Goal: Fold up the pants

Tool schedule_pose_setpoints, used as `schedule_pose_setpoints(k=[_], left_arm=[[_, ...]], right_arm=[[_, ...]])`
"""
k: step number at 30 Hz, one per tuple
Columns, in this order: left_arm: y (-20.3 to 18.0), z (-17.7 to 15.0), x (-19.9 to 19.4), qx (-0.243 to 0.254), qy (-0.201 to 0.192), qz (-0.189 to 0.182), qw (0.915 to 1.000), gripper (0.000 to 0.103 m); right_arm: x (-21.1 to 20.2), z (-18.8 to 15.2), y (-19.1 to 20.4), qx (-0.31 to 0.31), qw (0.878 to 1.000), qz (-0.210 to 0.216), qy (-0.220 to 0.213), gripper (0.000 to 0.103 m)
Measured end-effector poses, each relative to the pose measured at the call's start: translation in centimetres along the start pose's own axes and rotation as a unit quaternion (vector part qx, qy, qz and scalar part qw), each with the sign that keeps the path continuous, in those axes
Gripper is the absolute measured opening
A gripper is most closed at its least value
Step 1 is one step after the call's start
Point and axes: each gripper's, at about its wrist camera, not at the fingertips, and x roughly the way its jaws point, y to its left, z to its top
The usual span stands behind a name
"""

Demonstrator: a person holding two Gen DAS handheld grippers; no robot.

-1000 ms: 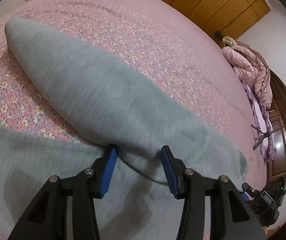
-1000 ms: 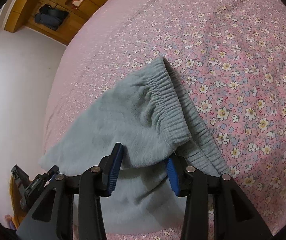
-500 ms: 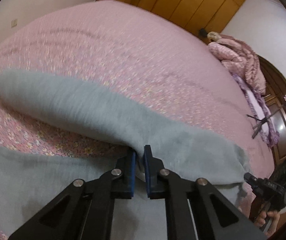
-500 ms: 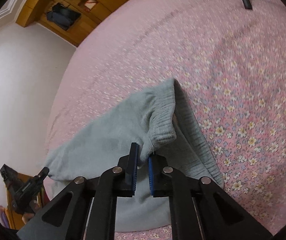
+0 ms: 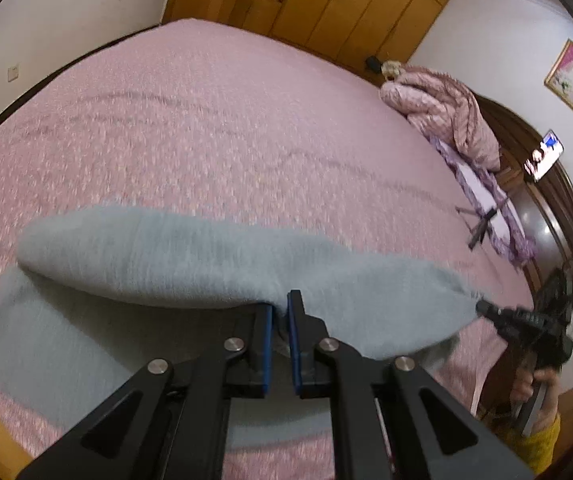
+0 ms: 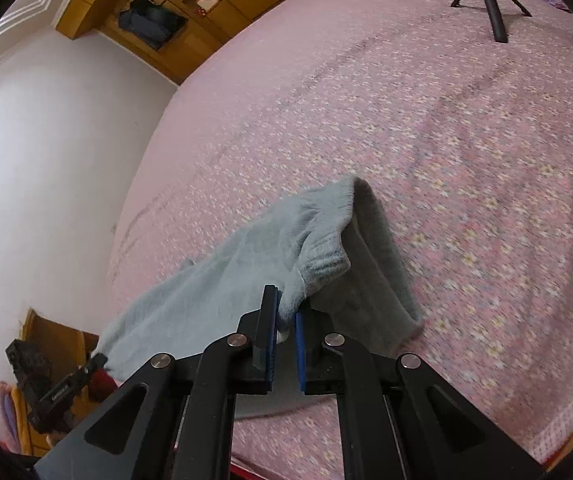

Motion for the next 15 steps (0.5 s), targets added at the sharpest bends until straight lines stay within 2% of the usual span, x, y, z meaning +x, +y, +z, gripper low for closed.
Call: schedule_pose_setpoints(k=[8,12,15], left_arm=[[-0.6,-5.2,0.6,0.016,0.071,-0.004,0.9973,0.007],[0.0,-6.0,0.8,0.005,0.086,-0.006,0.9963,0.007],[0.3,-6.7,1.7,0.003,0.113,-0.009,0.9936,0.007]], right_arm=[[-0.9,-3.7,-0.6,-0.021,0.999,-0.038,0.019,0.009],[0.9,-3.9,-1.7,-0.028,0.997,-0.067,0.028,0.009],[2.8,-4.3,-2.2,-0.040,0.993,-0.106,0.043,0.009]])
